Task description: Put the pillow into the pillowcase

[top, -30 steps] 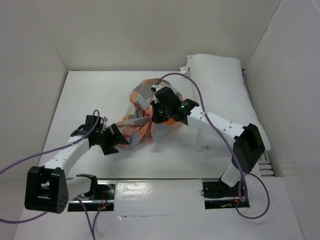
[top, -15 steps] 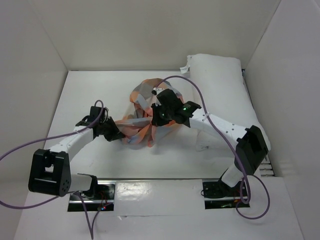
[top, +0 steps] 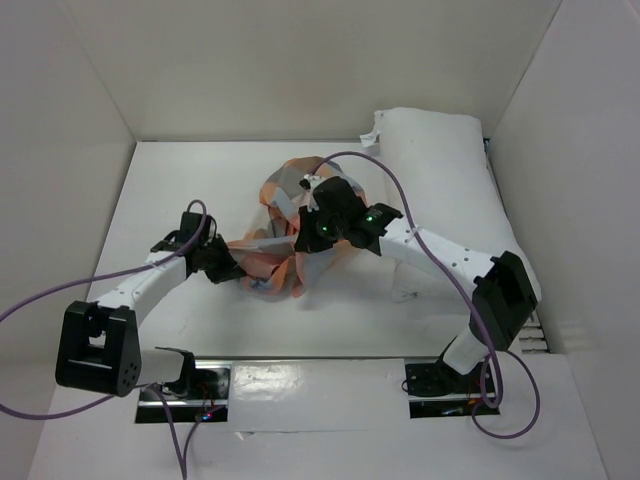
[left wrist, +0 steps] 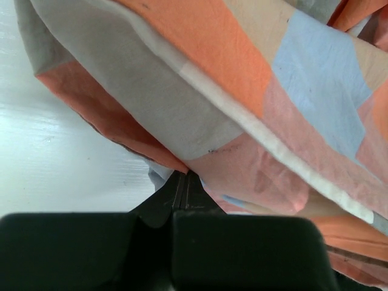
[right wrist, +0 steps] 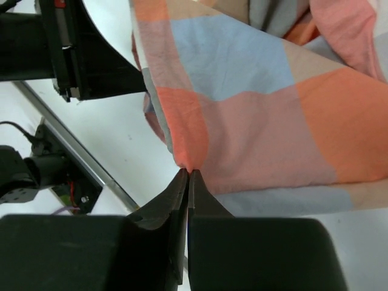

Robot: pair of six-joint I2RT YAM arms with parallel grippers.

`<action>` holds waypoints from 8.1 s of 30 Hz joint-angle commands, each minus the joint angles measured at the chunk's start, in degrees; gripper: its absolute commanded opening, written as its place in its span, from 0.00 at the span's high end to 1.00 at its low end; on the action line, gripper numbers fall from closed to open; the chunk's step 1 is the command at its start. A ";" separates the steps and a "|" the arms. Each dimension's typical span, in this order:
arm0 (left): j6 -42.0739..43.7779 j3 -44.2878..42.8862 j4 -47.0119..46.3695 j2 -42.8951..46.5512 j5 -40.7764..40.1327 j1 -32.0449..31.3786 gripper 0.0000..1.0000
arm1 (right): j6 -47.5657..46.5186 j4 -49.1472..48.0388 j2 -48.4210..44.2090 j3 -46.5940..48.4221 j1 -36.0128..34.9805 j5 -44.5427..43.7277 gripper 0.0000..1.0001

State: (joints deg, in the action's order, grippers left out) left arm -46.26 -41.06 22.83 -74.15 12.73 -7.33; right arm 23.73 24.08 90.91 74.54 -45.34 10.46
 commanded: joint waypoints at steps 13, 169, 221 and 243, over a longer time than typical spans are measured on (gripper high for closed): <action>3.19 -10.94 7.57 1.56 -8.06 0.38 1.00 | 2.55 -2.02 -1.53 1.03 3.32 -6.76 1.00; 21.90 -79.70 28.23 -35.63 -3.50 19.48 0.34 | -5.35 12.03 -12.42 -4.59 -14.45 -18.10 0.07; 23.14 -62.88 26.56 -32.63 0.44 -21.94 1.00 | -6.24 16.44 3.36 17.30 38.41 -27.05 0.00; 17.53 -71.88 28.06 -41.07 11.26 -5.87 1.00 | -5.97 9.59 -23.03 -9.04 22.43 -17.14 1.00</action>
State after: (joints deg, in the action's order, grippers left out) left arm -25.87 -110.93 50.76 -114.45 22.22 -15.64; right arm 18.04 37.34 74.46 69.49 -16.69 -13.06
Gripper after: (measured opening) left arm 0.025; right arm 0.046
